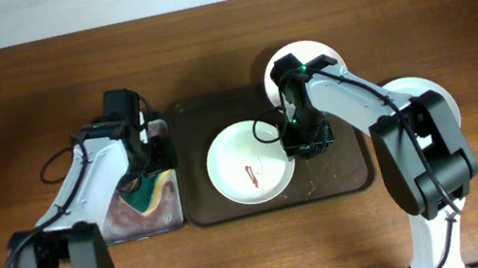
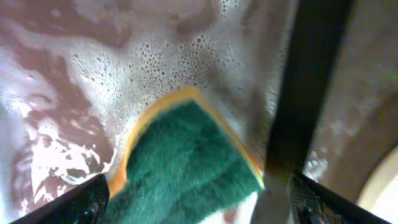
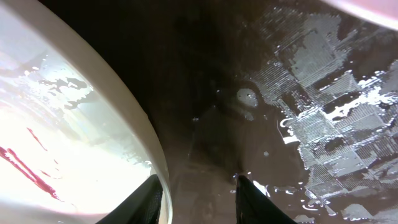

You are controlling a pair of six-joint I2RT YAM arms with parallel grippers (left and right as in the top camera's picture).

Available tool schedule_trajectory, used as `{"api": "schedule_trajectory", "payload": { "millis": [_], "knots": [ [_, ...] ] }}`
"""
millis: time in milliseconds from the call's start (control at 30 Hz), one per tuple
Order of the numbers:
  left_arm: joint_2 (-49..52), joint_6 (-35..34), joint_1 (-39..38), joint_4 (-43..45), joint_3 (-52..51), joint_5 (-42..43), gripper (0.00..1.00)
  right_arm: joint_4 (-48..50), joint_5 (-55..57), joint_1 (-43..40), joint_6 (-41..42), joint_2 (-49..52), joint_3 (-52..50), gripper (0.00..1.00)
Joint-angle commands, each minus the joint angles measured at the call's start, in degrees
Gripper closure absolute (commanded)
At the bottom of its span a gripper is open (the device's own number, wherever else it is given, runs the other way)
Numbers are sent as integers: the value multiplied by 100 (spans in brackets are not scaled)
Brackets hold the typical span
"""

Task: Clean dirty plates on tray and stack at the side
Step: 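Dip the sponge in the soapy water with the left gripper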

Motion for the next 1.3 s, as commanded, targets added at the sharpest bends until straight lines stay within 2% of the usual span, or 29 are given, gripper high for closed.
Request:
{"api": "schedule_trajectory", "payload": {
  "millis": [0,167,267,600,700,733,833,900,933,1133,1267],
  "knots": [
    [-190,568,-7,-302,125,297,8,-24,90,-17,-63,-140,35,60],
    [-190,1060,-7,-433,-46,282,11,-22,90,-17,-81,-140,35,60],
    [-186,1051,-7,-407,-181,-98,11,-24,90,-17,-81,-140,35,60],
    [-186,1054,-7,-208,-514,-267,12,-33,87,-17,-81,-140,35,60],
    [-186,1051,-7,-162,-658,-339,16,-33,87,-17,-81,-140,35,60],
    [-186,1049,-7,-162,-684,-356,30,-33,87,-17,-81,-140,35,60],
    [-186,981,-7,-138,-688,-352,60,-39,87,-17,-79,-140,35,60],
    [-186,879,-7,-140,-688,-350,72,-46,87,-17,-79,-140,35,60],
    [-186,785,-7,-149,-688,-348,73,-46,90,-17,-79,-140,35,60],
    [-186,638,-9,-98,-748,-7,62,-44,87,-17,-79,-140,35,60],
    [-186,638,-13,151,-966,26,63,-44,87,-17,-79,-140,35,60]
  ]
}}
